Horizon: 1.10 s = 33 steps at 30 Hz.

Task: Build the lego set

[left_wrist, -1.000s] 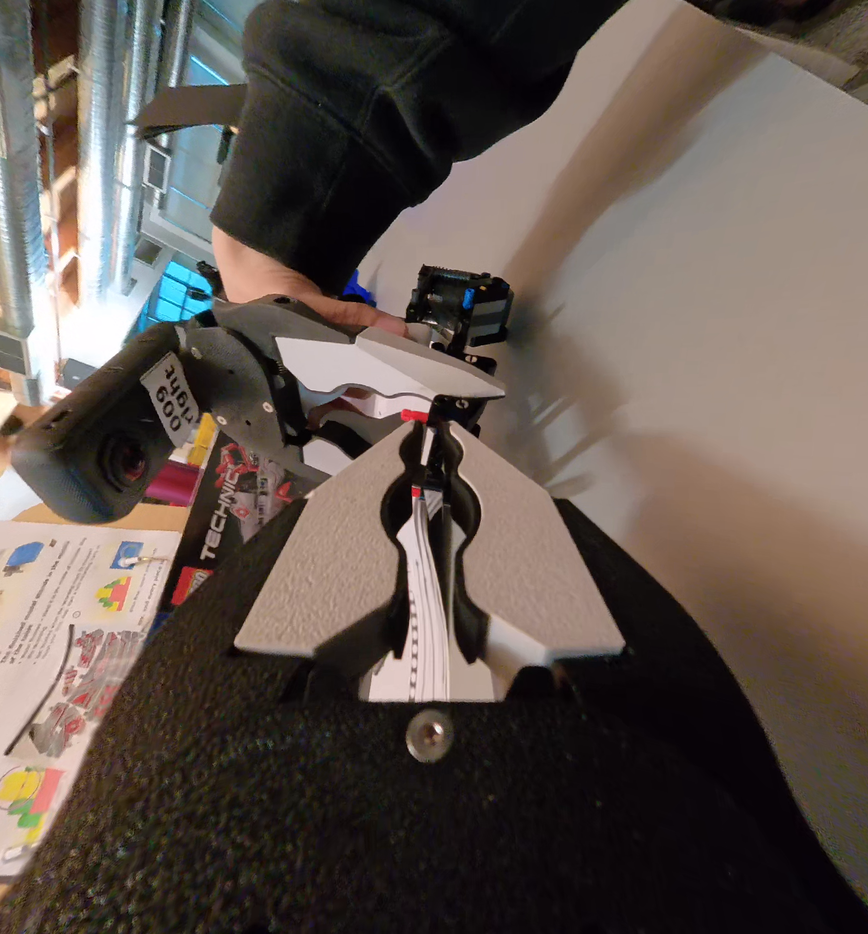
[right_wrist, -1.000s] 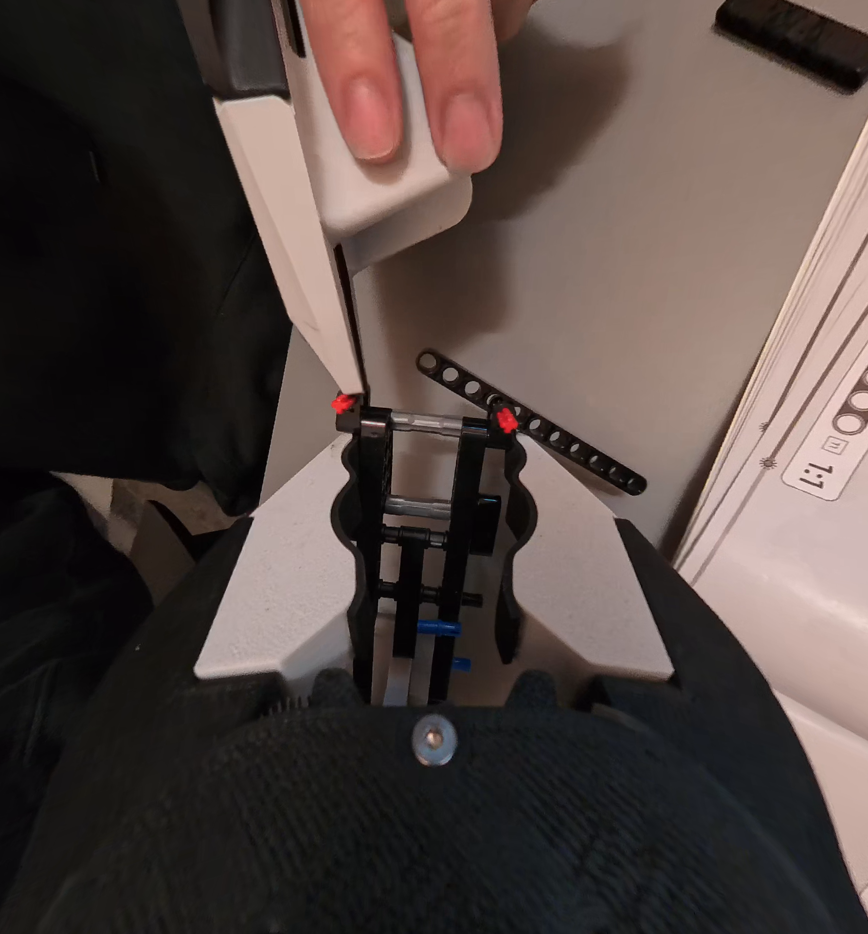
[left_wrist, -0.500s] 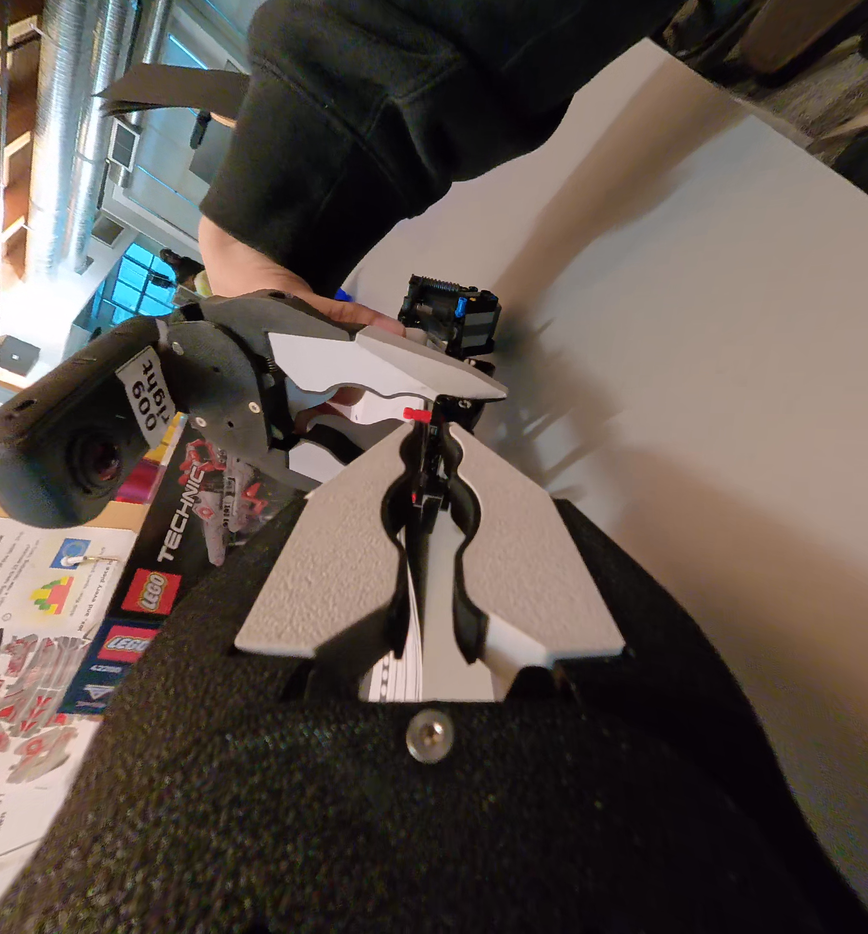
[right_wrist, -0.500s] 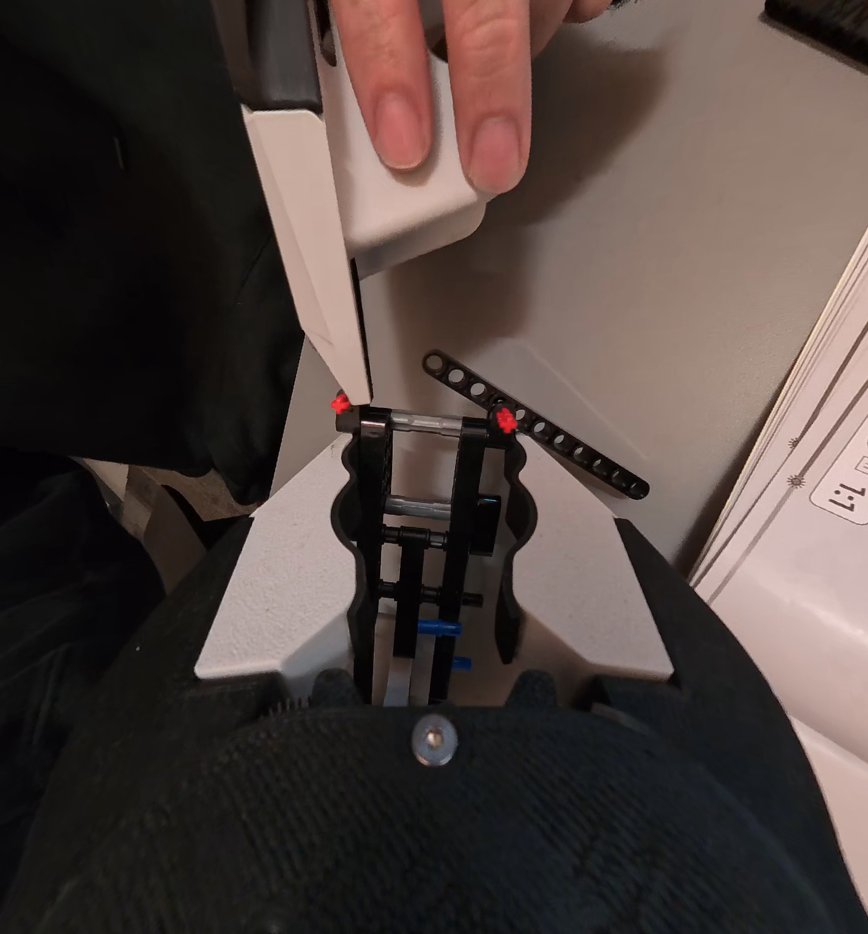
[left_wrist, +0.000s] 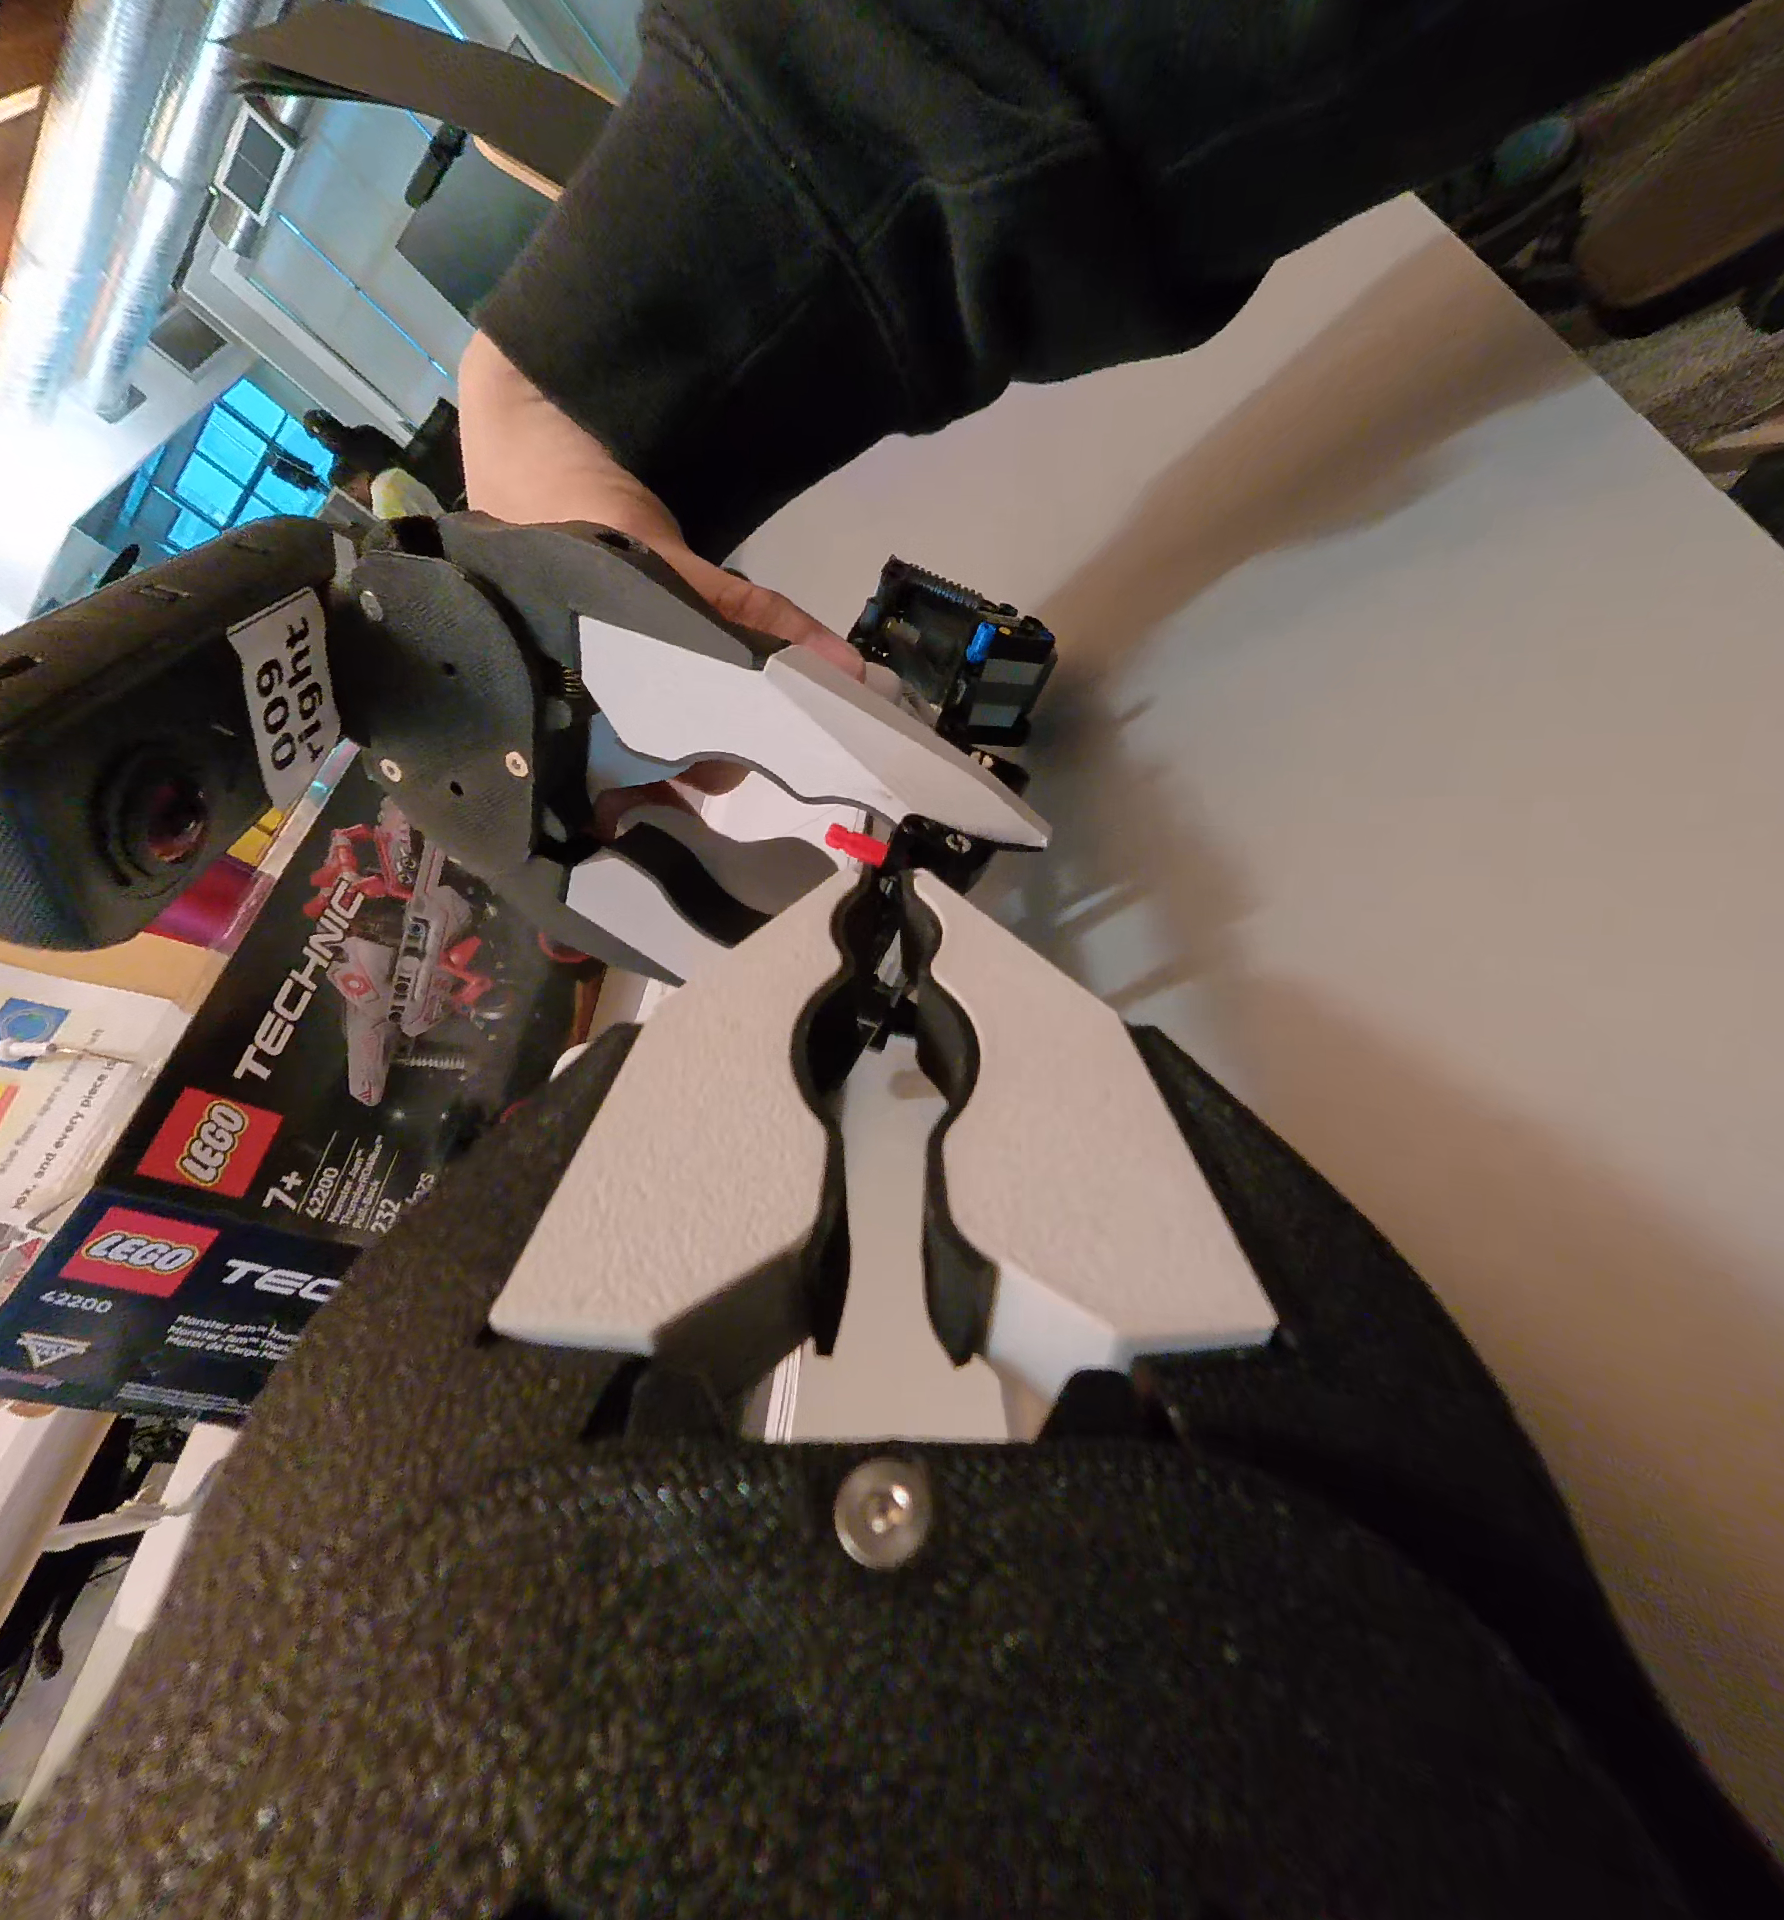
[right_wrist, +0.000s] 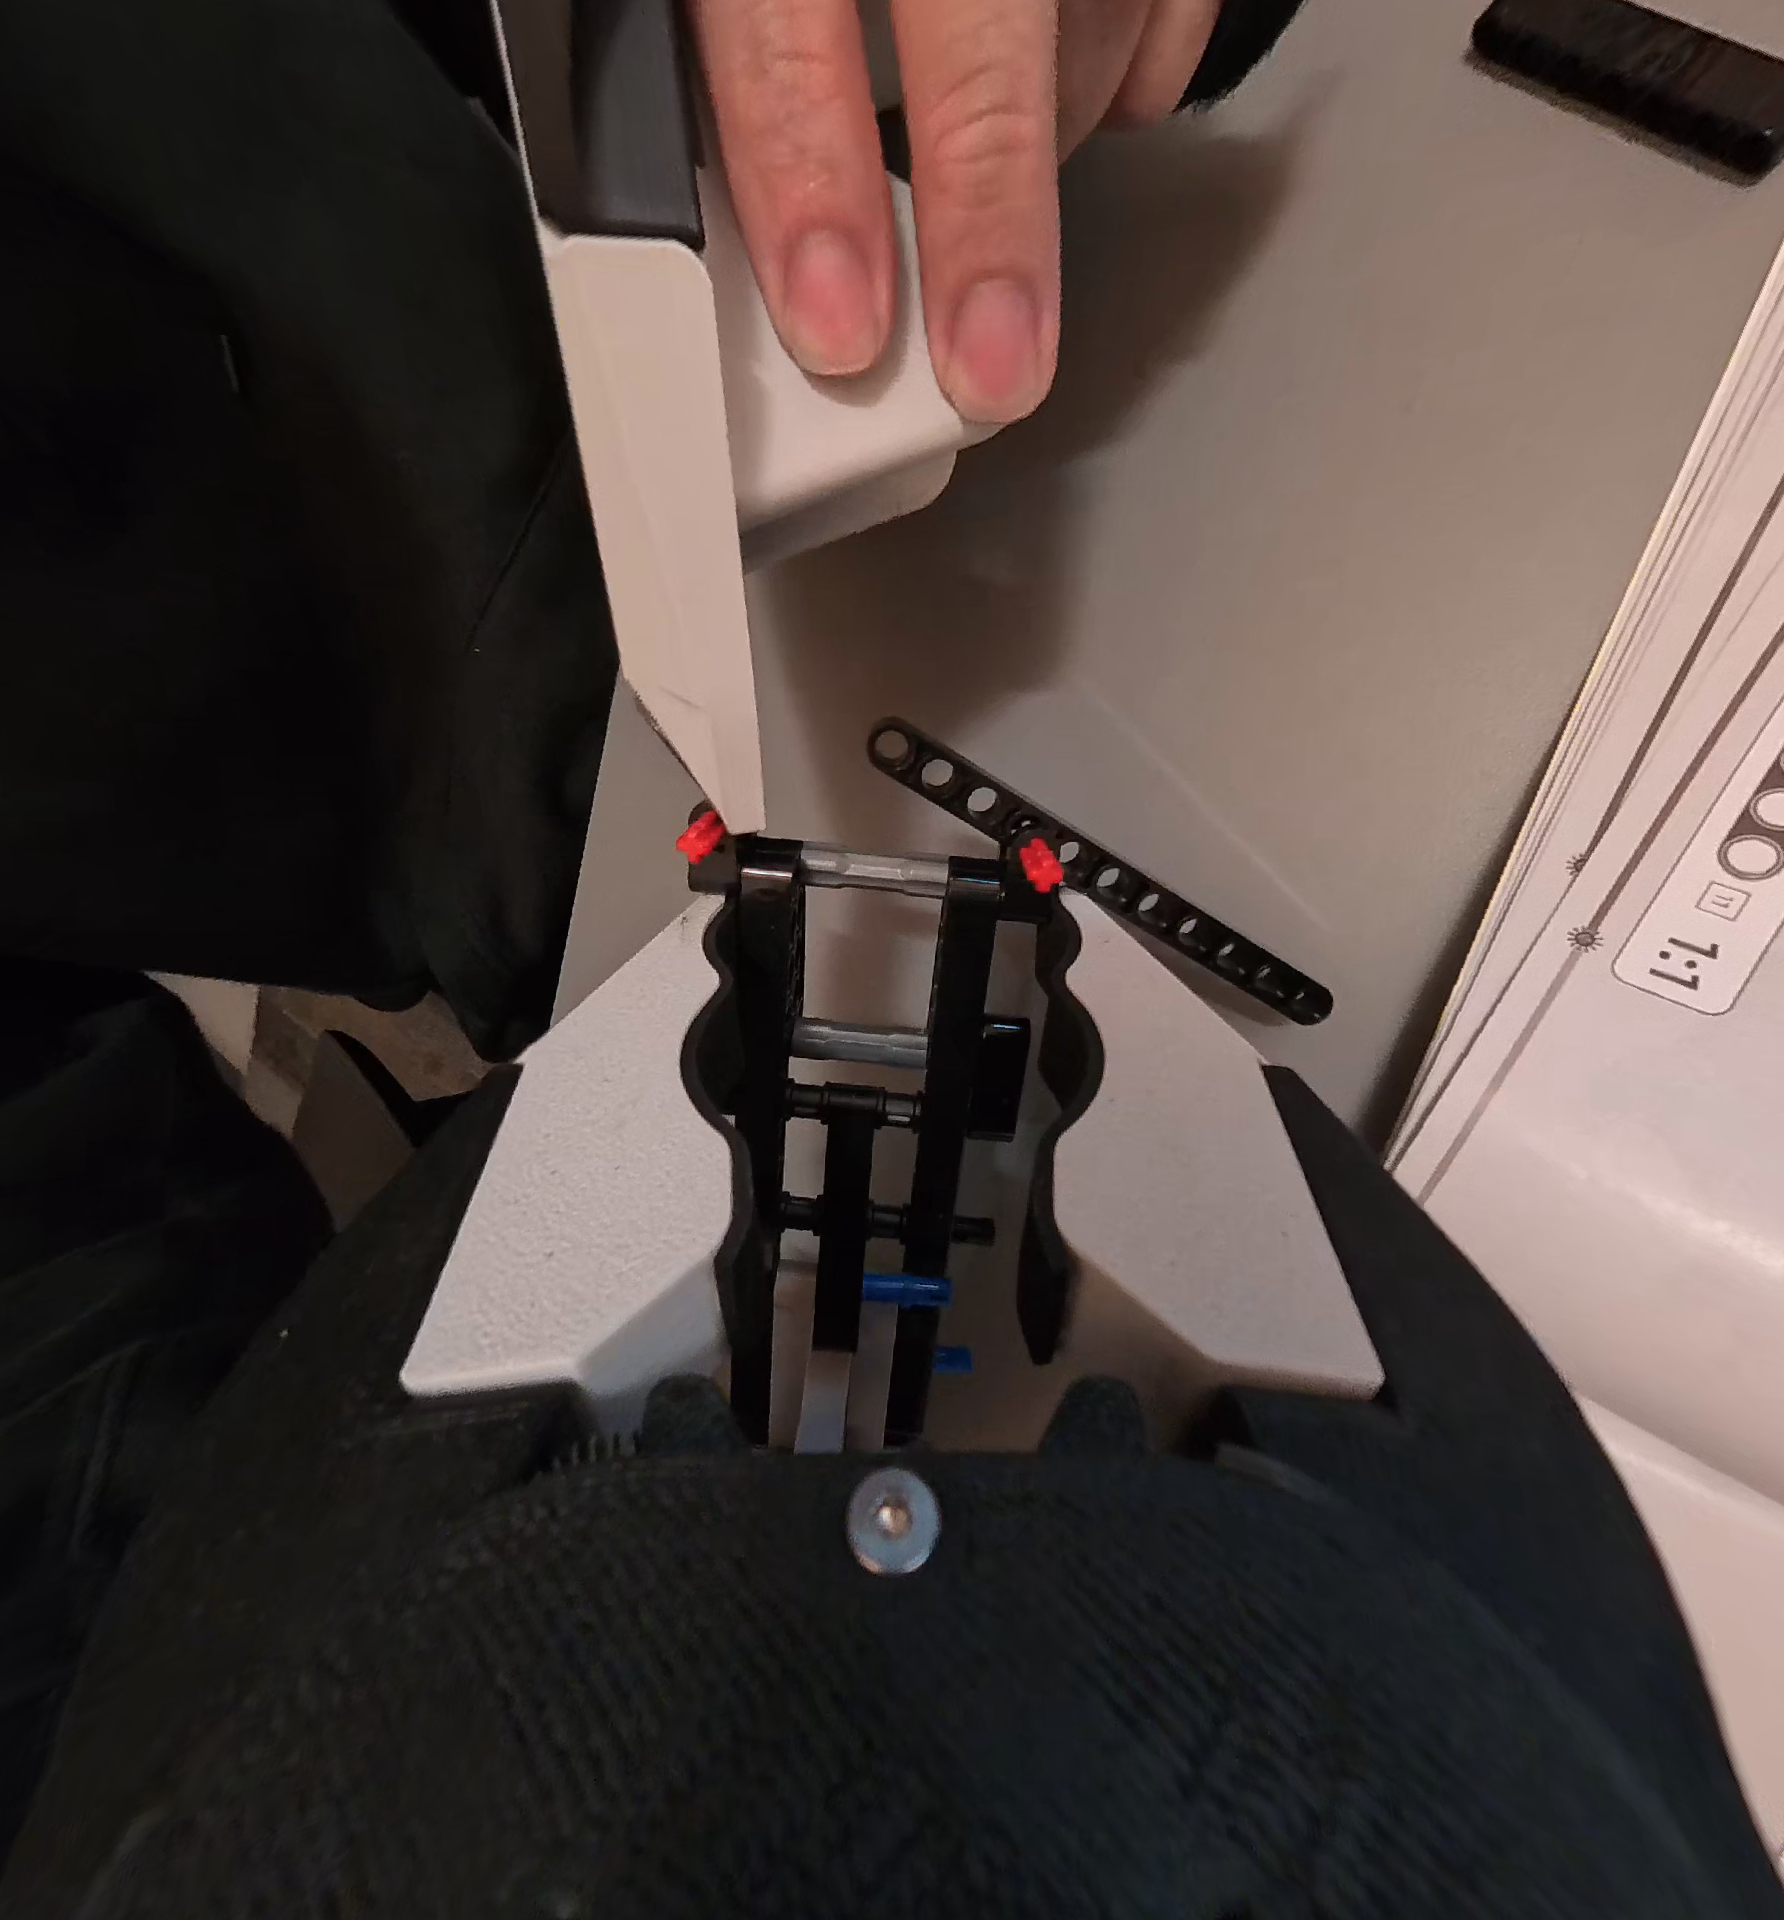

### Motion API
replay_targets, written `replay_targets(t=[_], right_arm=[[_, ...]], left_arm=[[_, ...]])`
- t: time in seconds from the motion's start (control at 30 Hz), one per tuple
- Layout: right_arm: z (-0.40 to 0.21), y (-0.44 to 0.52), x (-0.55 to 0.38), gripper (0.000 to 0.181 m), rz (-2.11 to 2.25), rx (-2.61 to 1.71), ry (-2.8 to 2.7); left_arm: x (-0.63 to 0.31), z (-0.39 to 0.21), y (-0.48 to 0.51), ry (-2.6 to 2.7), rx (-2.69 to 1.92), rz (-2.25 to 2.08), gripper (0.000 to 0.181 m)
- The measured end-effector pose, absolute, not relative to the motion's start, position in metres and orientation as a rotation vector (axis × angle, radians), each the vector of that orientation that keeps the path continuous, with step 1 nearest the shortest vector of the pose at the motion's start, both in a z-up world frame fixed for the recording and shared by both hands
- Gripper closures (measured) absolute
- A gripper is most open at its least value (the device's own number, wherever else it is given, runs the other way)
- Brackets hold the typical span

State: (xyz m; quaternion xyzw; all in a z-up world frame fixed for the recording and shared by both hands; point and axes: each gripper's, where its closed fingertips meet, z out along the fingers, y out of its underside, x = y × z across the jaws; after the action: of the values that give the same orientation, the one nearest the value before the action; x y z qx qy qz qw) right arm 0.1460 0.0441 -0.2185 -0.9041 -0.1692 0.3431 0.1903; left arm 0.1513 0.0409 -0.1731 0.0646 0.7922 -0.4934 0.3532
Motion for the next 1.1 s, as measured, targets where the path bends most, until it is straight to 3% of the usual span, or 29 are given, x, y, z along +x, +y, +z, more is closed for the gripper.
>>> replay_targets(t=[0.3,0.77,0.83,0.9,0.93,1.03,1.1], right_arm=[[-0.221,0.043,0.146,0.126,0.902,-2.556,-0.435],[-0.237,0.055,0.156,0.126,0.166,-2.701,-0.413],[-0.237,0.056,0.156,0.126,0.098,-2.695,-0.444],[-0.236,0.057,0.158,0.126,0.023,-2.693,-0.458],[-0.236,0.057,0.156,0.126,0.008,-2.69,-0.469],[-0.236,0.057,0.155,0.126,-0.017,-2.683,-0.485],[-0.235,0.057,0.155,0.126,-0.022,-2.679,-0.483]], left_arm=[[0.153,-0.177,0.064,2.094,0.084,-1.314,0.164],[0.176,-0.185,0.082,2.254,-1.298,-2.037,0.158],[0.174,-0.19,0.078,2.281,-1.421,-2.128,0.161],[0.174,-0.196,0.078,2.293,-1.487,-2.168,0.181],[0.175,-0.201,0.078,2.296,-1.517,-2.158,0.18],[0.167,-0.201,0.071,2.339,-1.542,-2.246,0.158],[0.165,-0.201,0.066,2.357,-1.539,-2.261,0.158]])
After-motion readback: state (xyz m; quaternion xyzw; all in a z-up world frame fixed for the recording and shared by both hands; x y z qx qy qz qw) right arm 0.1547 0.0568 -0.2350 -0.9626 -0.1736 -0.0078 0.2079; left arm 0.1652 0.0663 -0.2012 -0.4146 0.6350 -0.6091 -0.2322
